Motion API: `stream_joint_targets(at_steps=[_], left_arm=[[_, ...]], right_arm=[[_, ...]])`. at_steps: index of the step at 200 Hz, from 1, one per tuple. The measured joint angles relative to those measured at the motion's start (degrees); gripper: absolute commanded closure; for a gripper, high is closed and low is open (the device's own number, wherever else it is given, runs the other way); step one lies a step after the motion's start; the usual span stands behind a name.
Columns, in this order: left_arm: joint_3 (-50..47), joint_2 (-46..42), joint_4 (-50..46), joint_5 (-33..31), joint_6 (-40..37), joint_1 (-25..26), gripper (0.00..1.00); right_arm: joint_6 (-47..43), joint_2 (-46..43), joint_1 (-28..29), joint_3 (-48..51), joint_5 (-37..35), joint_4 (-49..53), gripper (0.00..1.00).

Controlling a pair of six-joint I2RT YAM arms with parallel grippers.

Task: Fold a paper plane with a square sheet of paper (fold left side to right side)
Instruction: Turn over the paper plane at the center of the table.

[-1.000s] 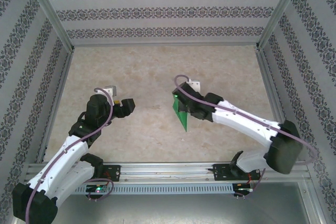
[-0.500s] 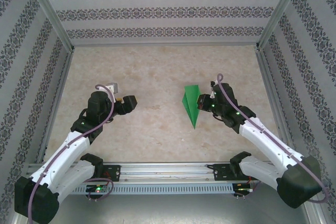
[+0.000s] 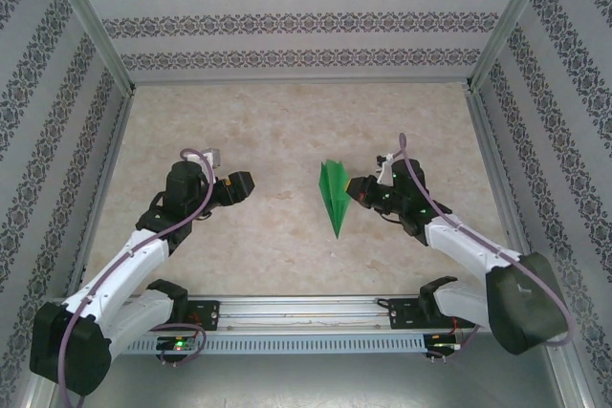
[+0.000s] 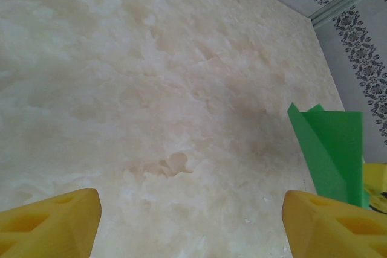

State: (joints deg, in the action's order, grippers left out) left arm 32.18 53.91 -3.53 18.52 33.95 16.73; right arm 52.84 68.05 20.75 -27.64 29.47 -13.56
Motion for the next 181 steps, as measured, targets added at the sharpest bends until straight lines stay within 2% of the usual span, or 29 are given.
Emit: stream_joint_targets(at_steps=[52, 104, 163, 181], left_arm=[[0.00, 0.72, 0.20, 1.01, 0.26, 0.00, 0.23], [0.00, 0.72, 0.20, 1.18, 0.39, -0.04, 0.23], [-0.02, 0.00, 0.17, 1.20, 0.39, -0.13, 0.23], [-0.04, -0.02, 0.17, 1.18, 0.39, -0.35, 0.23]], right_arm=[[1.53, 10.05, 5.05, 0.02, -1.62, -8.22, 1.00], [2.60, 20.55, 6.23, 0.02, -3.56, -15.37, 1.00], [2.60, 25.38, 6.84, 0.04, -4.81, -19.52, 1.00], [2.58, 25.77, 7.17, 0.07, -4.83, -19.85, 0.95]])
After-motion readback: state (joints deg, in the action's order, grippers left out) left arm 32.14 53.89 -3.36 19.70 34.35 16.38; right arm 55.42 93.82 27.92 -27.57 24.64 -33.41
